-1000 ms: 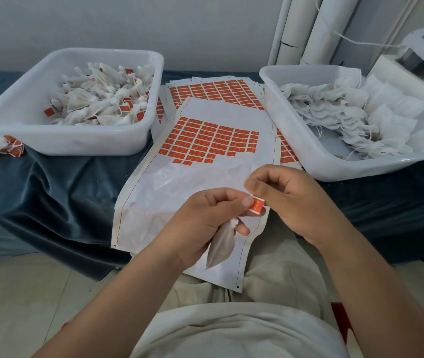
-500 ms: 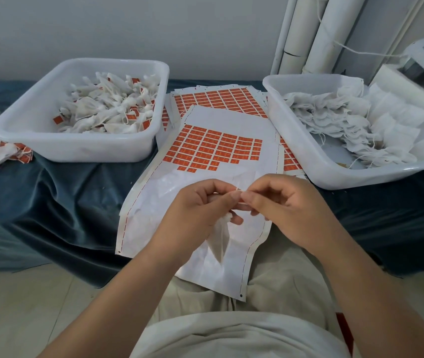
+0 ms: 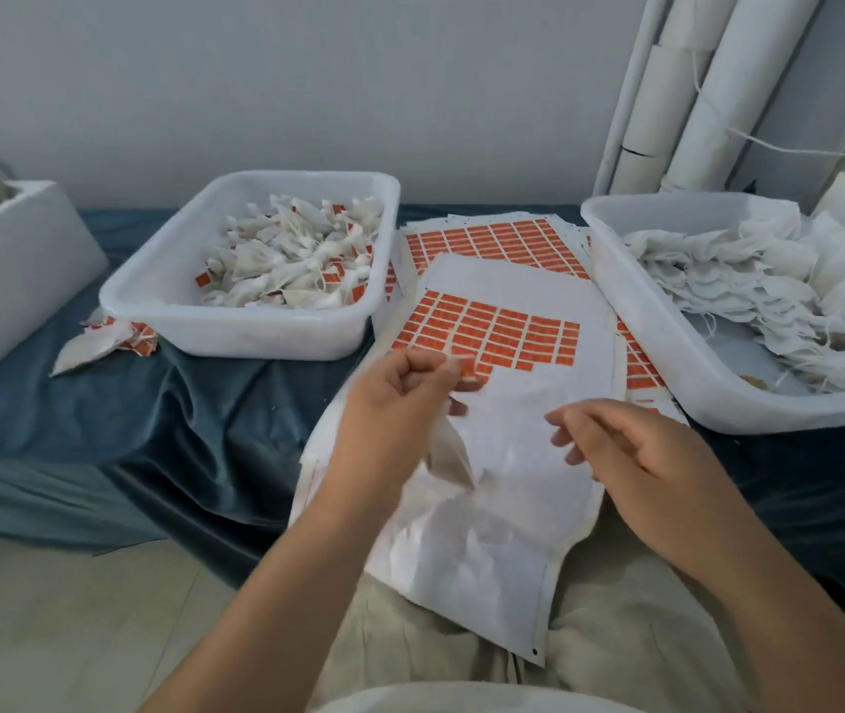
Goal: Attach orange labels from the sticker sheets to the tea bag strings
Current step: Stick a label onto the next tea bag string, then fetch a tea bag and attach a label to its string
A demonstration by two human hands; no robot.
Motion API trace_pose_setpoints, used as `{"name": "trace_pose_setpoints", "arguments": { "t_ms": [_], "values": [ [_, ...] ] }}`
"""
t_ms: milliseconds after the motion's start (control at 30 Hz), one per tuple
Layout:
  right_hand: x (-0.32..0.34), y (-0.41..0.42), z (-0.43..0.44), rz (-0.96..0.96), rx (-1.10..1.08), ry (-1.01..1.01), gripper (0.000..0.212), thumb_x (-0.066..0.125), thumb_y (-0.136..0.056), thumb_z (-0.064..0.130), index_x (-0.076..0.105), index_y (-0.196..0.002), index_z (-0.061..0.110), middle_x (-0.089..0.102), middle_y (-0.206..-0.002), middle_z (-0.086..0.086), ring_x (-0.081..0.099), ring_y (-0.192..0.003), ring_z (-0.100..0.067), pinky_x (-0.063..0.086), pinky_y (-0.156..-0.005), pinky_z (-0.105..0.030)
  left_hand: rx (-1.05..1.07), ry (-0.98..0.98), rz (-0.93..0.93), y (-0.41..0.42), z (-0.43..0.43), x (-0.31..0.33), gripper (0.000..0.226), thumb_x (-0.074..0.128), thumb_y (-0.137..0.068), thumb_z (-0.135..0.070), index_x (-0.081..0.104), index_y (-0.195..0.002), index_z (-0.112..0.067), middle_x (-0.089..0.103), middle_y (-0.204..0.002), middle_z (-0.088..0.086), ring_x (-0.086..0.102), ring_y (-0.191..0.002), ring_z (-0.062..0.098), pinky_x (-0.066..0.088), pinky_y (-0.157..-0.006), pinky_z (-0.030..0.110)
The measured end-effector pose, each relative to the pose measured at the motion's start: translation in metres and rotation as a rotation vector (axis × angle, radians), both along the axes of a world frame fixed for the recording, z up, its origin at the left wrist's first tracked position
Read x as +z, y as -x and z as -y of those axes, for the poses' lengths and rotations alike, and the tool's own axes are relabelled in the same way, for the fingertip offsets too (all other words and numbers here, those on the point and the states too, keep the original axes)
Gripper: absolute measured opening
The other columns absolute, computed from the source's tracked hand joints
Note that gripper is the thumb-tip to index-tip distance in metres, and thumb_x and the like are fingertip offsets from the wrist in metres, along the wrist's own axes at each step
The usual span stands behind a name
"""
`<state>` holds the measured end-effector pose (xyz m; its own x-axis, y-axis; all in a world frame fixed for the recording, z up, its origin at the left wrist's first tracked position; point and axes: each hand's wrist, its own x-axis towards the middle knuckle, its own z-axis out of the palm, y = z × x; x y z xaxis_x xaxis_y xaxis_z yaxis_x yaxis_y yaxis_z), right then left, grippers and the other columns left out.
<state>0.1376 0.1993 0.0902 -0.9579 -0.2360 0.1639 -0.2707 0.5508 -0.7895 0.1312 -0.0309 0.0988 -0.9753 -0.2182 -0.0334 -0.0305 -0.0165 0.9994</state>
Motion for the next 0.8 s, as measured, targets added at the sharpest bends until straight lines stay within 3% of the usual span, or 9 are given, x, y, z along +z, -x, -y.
{"name": "trace_pose_setpoints", "arguments": {
  "t_ms": [100, 233, 333, 400, 467, 567, 633, 700, 800],
  "values": [
    [0.001, 0.003, -0.005, -0.002, -0.004, -0.001, 0.040, 0.042, -0.090, 0.070, 0.070, -0.107, 0.047, 0.071, -0.103, 0.032, 0.068, -0.096, 0.009, 0.051, -0.079, -0.022, 0.132, -0.024, -0.053, 0.034, 0.037, 0.027, 0.011, 0.069, -0.100, -0.026, 0.077, -0.095, -0.020, 0.081, -0.090, -0.003, 0.069, -0.069, 0.002, 0.055, -0.063, 0.018],
    [-0.001, 0.007, -0.008, 0.011, 0.009, -0.065, 0.045, 0.040, -0.086, 0.073, 0.072, -0.101, 0.044, 0.071, -0.098, 0.033, 0.067, -0.095, 0.007, 0.050, -0.078, -0.022, 0.361, 0.258, -0.292, 0.094, 0.088, 0.075, 0.015, 0.069, -0.095, -0.028, 0.074, -0.081, -0.027, 0.080, -0.081, -0.008, 0.067, -0.066, 0.003, 0.054, -0.066, 0.019],
    [0.001, 0.008, -0.010, 0.004, 0.018, -0.095, 0.045, 0.041, -0.085, 0.073, 0.073, -0.097, 0.043, 0.072, -0.097, 0.032, 0.067, -0.094, 0.007, 0.047, -0.074, -0.018, 0.496, 0.383, -0.375, 0.134, 0.124, 0.096, 0.007, 0.066, -0.095, -0.024, 0.071, -0.093, -0.018, 0.077, -0.080, -0.006, 0.067, -0.065, 0.004, 0.057, -0.070, 0.028],
    [0.004, 0.008, -0.012, -0.013, 0.008, -0.115, 0.033, 0.048, -0.091, 0.064, 0.073, -0.094, 0.043, 0.071, -0.097, 0.033, 0.065, -0.095, 0.007, 0.046, -0.071, -0.016, 0.492, 0.563, -0.297, 0.153, 0.140, 0.095, 0.018, 0.065, -0.092, -0.028, 0.076, -0.097, -0.014, 0.072, -0.074, -0.007, 0.062, -0.055, 0.002, 0.055, -0.063, 0.024],
    [0.007, 0.008, -0.017, -0.022, 0.002, -0.132, 0.024, 0.052, -0.094, 0.056, 0.072, -0.092, 0.043, 0.071, -0.096, 0.033, 0.064, -0.096, 0.007, 0.046, -0.070, -0.012, 0.384, 0.797, -0.114, 0.164, 0.149, 0.082, 0.027, 0.062, -0.091, -0.031, 0.077, -0.092, -0.009, 0.063, -0.065, -0.002, 0.054, -0.047, 0.010, 0.046, -0.051, 0.023],
    [0.012, 0.011, -0.026, -0.035, -0.041, -0.141, 0.022, 0.056, -0.095, 0.055, 0.073, -0.095, 0.041, 0.071, -0.096, 0.032, 0.064, -0.095, 0.008, 0.044, -0.072, -0.011, 0.294, 1.041, 0.078, 0.163, 0.151, 0.057, 0.039, 0.053, -0.094, -0.030, 0.067, -0.077, 0.002, 0.052, -0.066, 0.011, 0.047, -0.062, 0.025, 0.037, -0.060, 0.032],
    [0.019, 0.015, -0.038, -0.094, -0.123, -0.102, 0.023, 0.057, -0.094, 0.058, 0.073, -0.098, 0.042, 0.072, -0.094, 0.031, 0.066, -0.091, 0.008, 0.045, -0.071, -0.011, 0.310, 1.080, 0.029, 0.154, 0.145, 0.046, 0.036, 0.050, -0.093, -0.031, 0.061, -0.065, -0.010, 0.052, -0.063, 0.007, 0.048, -0.064, 0.026, 0.034, -0.060, 0.033],
    [0.028, 0.022, -0.055, -0.194, -0.235, -0.050, 0.021, 0.057, -0.094, 0.059, 0.072, -0.098, 0.044, 0.071, -0.092, 0.032, 0.068, -0.086, 0.007, 0.047, -0.066, -0.012, 0.336, 1.040, -0.069, 0.141, 0.135, 0.041, 0.029, 0.054, -0.096, -0.038, 0.076, -0.082, -0.024, 0.068, -0.074, 0.000, 0.058, -0.068, 0.021, 0.041, -0.067, 0.032],
    [0.039, 0.051, -0.094, -0.226, -0.428, -0.043, 0.014, 0.065, -0.098, 0.049, 0.074, -0.096, 0.037, 0.072, -0.089, 0.025, 0.069, -0.082, -0.001, 0.050, -0.072, -0.028, 0.387, 0.948, -0.225, 0.125, 0.111, 0.038, 0.029, 0.059, -0.099, -0.043, 0.079, -0.113, -0.027, 0.077, -0.110, -0.007, 0.064, -0.091, 0.009, 0.045, -0.080, 0.029]
  ]
}}
